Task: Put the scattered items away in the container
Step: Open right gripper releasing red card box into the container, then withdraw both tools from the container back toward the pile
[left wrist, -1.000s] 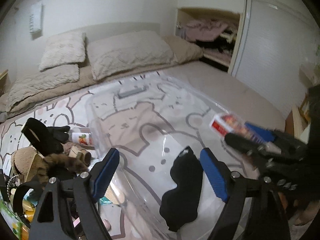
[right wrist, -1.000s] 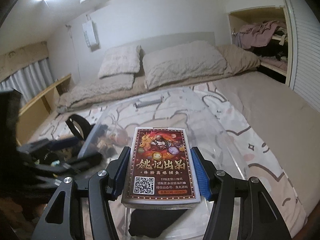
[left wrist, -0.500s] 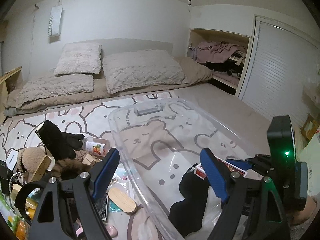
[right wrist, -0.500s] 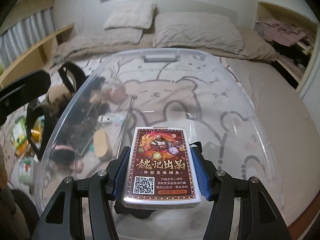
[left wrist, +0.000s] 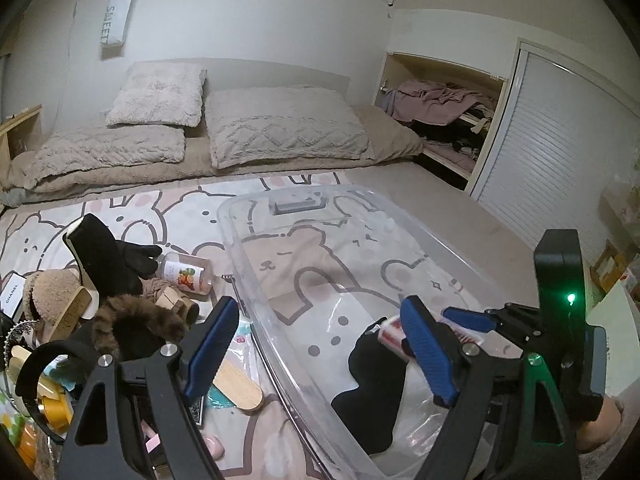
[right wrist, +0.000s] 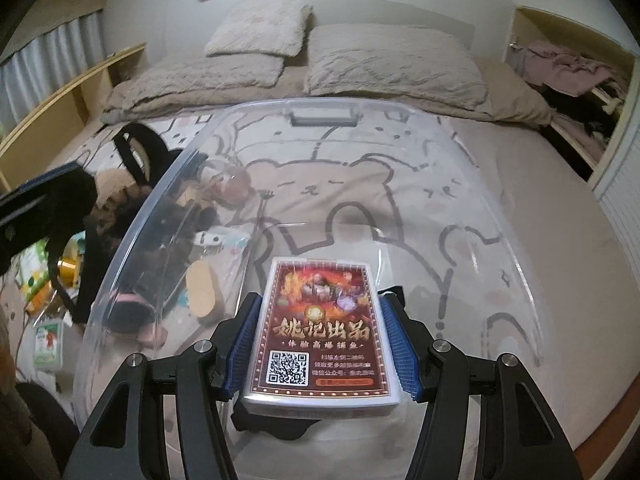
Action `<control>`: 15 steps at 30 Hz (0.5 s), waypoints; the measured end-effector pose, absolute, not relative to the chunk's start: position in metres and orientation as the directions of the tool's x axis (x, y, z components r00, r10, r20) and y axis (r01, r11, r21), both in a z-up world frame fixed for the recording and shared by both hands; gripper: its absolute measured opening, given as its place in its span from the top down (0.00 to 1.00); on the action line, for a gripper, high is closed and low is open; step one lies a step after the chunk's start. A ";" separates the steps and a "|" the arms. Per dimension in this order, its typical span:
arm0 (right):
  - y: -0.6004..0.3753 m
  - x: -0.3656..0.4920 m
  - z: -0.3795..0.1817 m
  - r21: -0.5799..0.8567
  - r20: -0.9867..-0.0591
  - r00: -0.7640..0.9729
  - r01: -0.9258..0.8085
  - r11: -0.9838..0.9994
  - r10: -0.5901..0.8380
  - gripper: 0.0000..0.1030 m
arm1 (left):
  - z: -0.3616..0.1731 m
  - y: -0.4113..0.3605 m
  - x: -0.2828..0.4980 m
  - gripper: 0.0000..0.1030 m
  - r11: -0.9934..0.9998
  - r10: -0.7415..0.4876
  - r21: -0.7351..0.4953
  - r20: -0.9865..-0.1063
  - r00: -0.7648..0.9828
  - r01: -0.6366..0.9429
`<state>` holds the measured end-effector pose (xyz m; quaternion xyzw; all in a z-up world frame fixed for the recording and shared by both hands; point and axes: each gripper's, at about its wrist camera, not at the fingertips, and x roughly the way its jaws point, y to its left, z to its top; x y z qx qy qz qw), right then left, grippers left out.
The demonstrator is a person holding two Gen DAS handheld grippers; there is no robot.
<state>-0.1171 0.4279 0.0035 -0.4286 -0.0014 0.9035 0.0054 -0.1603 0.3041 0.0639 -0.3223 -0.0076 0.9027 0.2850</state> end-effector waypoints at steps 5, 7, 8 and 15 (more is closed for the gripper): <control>0.433 -0.115 0.009 0.023 -0.765 -0.644 -0.030 -0.999 0.002 0.41 | 0.071 0.301 -0.154 0.19 -0.836 0.522 -0.192 -0.564 -0.640 -0.513; 0.433 -0.113 0.010 0.025 -0.764 -0.645 -0.033 -0.999 0.002 0.41 | 0.074 0.299 -0.152 0.19 -0.836 0.524 -0.190 -0.557 -0.644 -0.516; 0.433 -0.113 0.010 0.024 -0.764 -0.645 -0.032 -0.999 0.002 0.41 | 0.075 0.298 -0.151 0.19 -0.836 0.524 -0.189 -0.555 -0.646 -0.515; 0.431 -0.107 0.011 0.025 -0.758 -0.652 -0.027 -0.999 -0.002 0.41 | 0.077 0.297 -0.145 0.19 -0.836 0.521 -0.177 -0.553 -0.650 -0.520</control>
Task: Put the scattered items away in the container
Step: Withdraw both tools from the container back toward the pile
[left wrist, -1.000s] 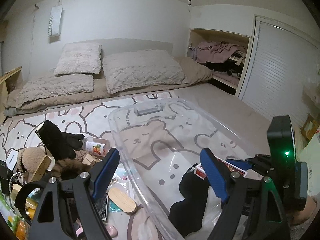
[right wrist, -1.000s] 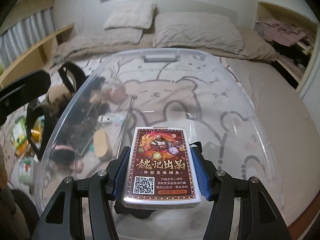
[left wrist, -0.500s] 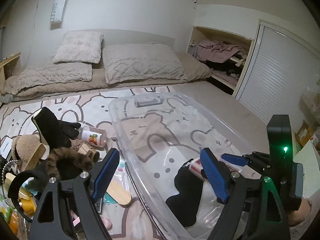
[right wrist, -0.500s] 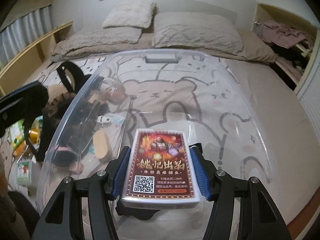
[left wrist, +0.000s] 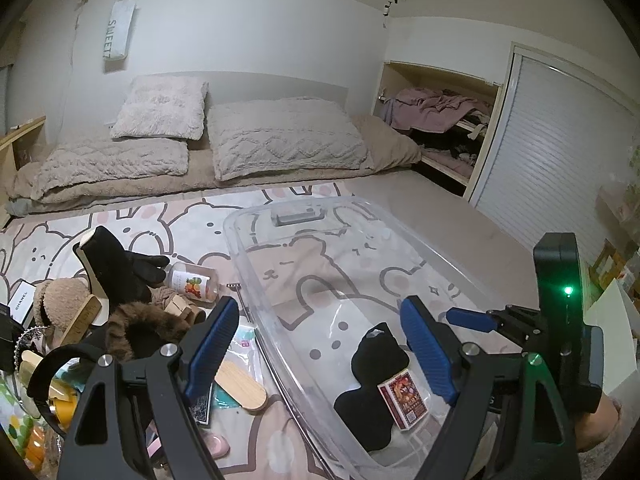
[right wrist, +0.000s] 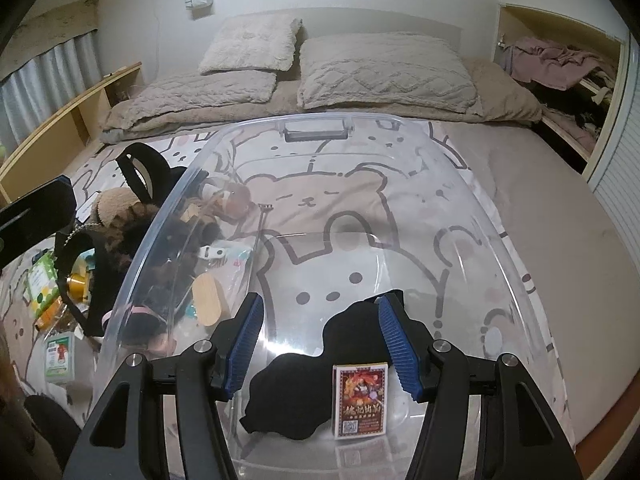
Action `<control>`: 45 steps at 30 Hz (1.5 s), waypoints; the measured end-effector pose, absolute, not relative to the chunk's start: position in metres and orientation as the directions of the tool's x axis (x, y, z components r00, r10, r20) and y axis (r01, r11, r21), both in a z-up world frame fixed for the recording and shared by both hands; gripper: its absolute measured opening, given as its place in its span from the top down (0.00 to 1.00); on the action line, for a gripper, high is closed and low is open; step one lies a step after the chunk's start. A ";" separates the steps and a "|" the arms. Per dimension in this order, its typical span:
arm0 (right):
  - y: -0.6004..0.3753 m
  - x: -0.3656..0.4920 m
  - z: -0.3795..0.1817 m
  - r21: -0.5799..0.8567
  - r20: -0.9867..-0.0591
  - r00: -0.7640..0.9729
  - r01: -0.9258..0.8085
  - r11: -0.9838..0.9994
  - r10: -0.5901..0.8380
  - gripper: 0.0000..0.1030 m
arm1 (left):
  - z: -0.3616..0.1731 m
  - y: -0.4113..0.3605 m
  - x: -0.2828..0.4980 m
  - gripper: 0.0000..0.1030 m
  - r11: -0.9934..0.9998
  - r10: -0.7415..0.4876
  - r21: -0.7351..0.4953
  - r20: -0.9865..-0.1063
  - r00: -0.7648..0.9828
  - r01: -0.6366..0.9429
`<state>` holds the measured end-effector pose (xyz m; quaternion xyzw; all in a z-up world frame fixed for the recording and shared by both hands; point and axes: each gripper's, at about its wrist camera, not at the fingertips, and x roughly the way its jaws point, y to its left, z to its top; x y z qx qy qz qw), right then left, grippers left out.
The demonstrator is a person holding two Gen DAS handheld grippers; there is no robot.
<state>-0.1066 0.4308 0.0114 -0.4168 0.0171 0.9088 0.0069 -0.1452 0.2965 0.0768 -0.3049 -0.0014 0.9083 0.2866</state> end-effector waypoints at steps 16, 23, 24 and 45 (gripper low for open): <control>0.427 -0.088 0.026 0.002 -0.709 -0.704 -0.042 -0.999 0.029 0.41 | 0.078 0.286 -0.136 0.03 -0.837 0.515 -0.154 -0.544 -0.663 -0.524; 0.430 -0.074 0.033 0.006 -0.678 -0.734 -0.061 -0.998 0.041 0.41 | 0.077 0.274 -0.136 0.00 -0.853 0.490 -0.132 -0.540 -0.685 -0.506; 0.430 -0.072 0.034 0.009 -0.671 -0.740 -0.063 -0.998 0.041 0.41 | 0.075 0.272 -0.136 0.00 -0.859 0.477 -0.122 -0.543 -0.691 -0.498; 0.414 -0.050 0.041 -0.005 -0.536 -0.840 -0.103 -0.995 0.090 0.00 | 0.058 0.249 -0.132 0.00 -0.886 0.412 -0.053 -0.544 -0.731 -0.460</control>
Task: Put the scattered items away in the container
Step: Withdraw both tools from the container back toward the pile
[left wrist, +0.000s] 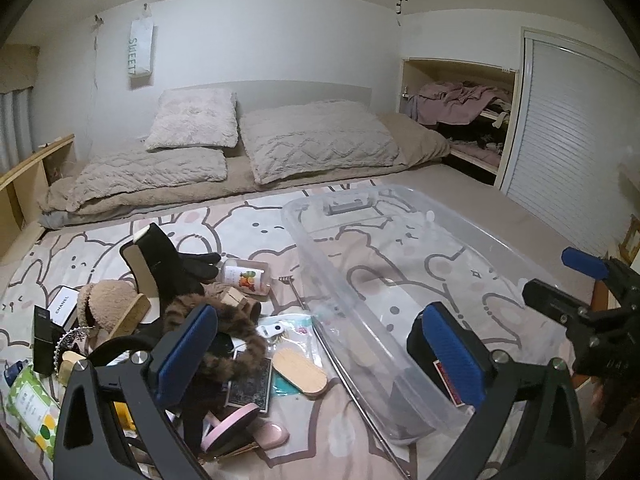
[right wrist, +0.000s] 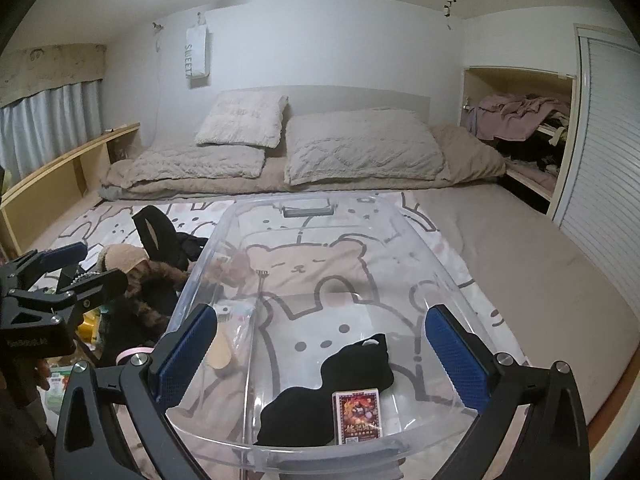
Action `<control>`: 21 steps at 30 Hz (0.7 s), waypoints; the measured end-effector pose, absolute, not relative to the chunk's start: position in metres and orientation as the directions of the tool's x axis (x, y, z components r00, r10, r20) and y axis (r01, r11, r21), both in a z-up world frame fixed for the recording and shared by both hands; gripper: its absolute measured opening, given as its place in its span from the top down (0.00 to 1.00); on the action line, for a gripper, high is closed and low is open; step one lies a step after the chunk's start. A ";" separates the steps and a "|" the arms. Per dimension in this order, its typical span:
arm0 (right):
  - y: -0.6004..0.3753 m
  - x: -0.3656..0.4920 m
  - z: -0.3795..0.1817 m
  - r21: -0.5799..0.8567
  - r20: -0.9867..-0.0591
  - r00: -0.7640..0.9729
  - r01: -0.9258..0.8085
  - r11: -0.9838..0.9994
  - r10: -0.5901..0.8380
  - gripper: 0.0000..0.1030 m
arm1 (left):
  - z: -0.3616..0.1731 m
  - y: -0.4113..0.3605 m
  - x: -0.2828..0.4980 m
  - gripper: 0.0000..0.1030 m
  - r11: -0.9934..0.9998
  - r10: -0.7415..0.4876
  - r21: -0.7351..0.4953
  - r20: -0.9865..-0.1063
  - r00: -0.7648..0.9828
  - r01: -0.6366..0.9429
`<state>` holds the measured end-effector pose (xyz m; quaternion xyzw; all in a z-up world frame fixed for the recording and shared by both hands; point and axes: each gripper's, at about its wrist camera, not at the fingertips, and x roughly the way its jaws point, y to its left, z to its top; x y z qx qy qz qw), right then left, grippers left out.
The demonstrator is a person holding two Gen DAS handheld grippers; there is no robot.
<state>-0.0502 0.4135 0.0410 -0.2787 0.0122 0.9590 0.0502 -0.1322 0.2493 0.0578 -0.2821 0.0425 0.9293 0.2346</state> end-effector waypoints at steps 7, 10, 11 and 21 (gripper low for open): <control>0.404 -0.047 0.044 -0.001 -0.533 -0.842 -0.096 -0.995 0.082 0.00 | 0.057 0.235 -0.132 0.00 -0.891 0.408 -0.058 -0.540 -0.736 -0.451; 0.400 -0.047 0.046 0.012 -0.526 -0.848 -0.086 -0.996 0.067 0.00 | 0.057 0.228 -0.131 0.00 -0.894 0.402 -0.057 -0.539 -0.740 -0.444; 0.398 -0.047 0.046 0.026 -0.522 -0.852 -0.075 -0.997 0.050 0.00 | 0.056 0.225 -0.131 0.00 -0.895 0.400 -0.057 -0.537 -0.742 -0.442; 0.365 -0.054 0.048 0.053 -0.510 -0.860 -0.008 -0.999 -0.020 0.00 | 0.051 0.184 -0.129 0.00 -0.924 0.352 -0.054 -0.512 -0.784 -0.379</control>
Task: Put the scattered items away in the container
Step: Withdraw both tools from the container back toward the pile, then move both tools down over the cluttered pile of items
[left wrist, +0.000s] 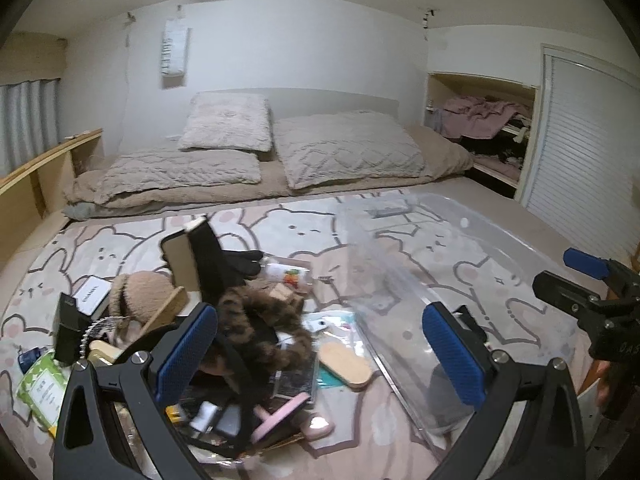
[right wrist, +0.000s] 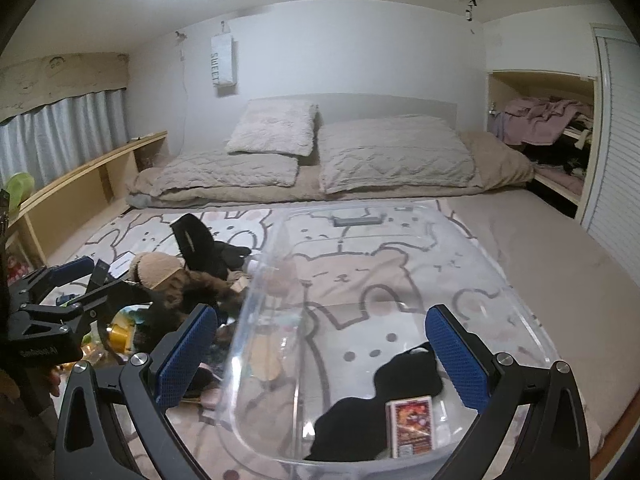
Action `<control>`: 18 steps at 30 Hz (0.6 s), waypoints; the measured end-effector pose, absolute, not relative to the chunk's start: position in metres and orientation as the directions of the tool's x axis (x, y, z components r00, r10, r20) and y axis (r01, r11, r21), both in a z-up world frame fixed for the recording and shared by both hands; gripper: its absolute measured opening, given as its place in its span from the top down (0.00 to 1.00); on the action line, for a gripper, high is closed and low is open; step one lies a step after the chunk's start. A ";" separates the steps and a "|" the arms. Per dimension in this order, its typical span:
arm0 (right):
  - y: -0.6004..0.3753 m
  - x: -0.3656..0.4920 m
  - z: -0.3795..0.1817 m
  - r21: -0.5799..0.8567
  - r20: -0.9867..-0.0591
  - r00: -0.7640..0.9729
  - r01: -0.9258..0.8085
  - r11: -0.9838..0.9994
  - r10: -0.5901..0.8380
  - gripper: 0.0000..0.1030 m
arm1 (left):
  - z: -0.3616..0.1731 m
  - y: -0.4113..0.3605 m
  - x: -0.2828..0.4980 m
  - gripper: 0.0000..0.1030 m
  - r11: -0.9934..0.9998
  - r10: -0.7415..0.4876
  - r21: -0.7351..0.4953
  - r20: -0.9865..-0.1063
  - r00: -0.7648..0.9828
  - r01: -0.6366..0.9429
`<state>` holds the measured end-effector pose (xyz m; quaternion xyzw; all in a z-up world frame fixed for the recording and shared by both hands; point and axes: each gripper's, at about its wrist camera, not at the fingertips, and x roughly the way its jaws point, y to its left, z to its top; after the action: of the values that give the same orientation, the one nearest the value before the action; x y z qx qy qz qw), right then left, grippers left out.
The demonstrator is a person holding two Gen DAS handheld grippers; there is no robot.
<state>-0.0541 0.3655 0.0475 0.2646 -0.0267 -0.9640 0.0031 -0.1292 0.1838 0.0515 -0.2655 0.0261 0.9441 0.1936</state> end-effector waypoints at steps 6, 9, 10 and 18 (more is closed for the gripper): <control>0.343 -0.060 0.048 0.055 -0.502 -0.863 0.021 -0.998 -0.046 0.00 | 0.043 0.153 -0.133 0.00 -0.939 0.323 -0.067 -0.510 -0.797 -0.337; 0.330 -0.063 0.047 0.064 -0.501 -0.863 0.036 -0.997 -0.063 0.00 | 0.040 0.141 -0.139 0.00 -0.946 0.306 -0.074 -0.515 -0.801 -0.315; 0.325 -0.064 0.046 0.064 -0.502 -0.863 0.040 -0.997 -0.067 0.00 | 0.039 0.136 -0.142 0.00 -0.948 0.302 -0.076 -0.518 -0.800 -0.308; 0.293 -0.072 0.043 0.042 -0.498 -0.863 0.073 -0.996 -0.084 0.00 | 0.032 0.103 -0.151 0.00 -0.964 0.260 -0.088 -0.515 -0.816 -0.252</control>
<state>-0.0721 0.2932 0.0431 0.2584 -0.0110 -0.9651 0.0408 -0.1513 0.1027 0.0315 -0.2715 -0.0077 0.9530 0.1345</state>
